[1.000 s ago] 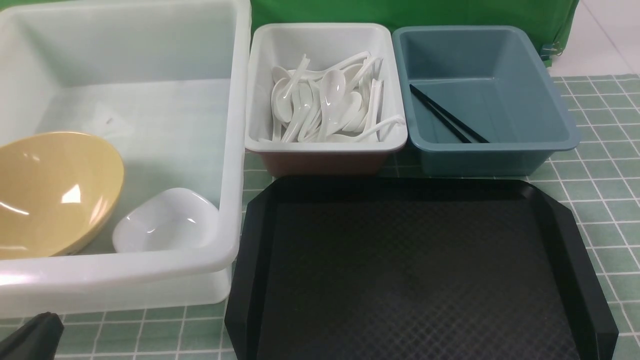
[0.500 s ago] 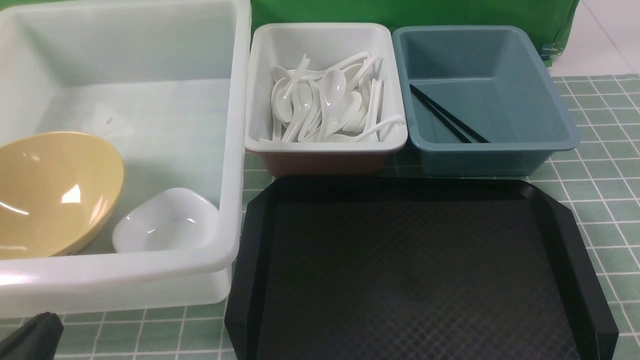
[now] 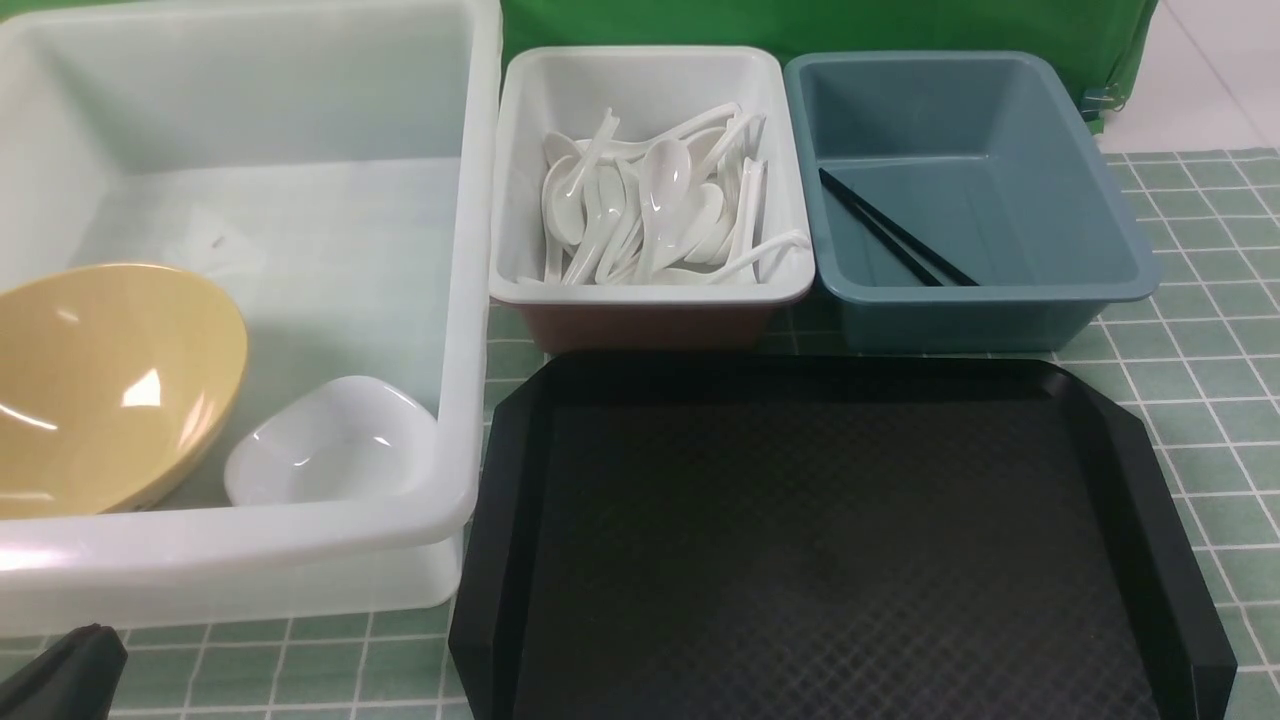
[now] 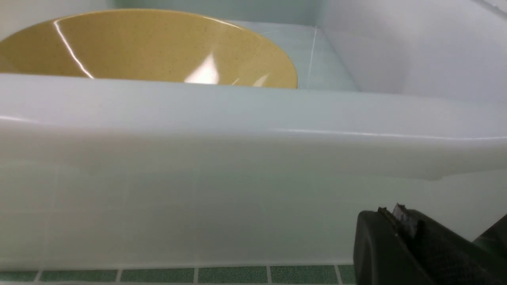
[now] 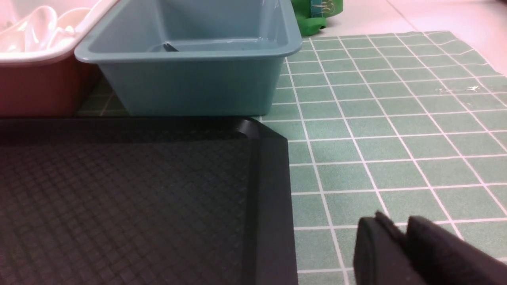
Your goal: On blue table put chopsticks spoon bowls plates into blue grey white boxes.
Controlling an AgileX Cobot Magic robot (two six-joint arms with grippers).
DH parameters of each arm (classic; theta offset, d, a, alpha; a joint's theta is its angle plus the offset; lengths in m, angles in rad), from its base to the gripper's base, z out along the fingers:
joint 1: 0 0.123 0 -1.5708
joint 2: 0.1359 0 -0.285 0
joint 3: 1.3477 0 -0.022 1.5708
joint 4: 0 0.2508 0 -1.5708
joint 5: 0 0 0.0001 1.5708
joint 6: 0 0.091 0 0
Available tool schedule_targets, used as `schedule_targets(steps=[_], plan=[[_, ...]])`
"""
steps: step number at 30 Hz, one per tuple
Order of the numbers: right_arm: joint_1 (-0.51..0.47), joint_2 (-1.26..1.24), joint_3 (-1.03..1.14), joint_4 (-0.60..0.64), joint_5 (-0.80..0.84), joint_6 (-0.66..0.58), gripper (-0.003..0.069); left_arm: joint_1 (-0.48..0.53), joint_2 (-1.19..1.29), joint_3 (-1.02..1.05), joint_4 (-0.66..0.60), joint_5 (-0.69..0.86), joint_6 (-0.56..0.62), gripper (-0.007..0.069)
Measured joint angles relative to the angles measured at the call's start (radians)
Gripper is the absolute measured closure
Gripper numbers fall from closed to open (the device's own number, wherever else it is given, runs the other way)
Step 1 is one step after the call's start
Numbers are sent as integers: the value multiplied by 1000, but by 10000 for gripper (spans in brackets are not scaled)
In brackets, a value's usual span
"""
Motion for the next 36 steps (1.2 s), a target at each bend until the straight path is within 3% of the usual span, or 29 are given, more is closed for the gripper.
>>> schedule_targets(steps=[36], plan=[[0,0,0,0,0,0,476,0,0,0,1,0,0,622]])
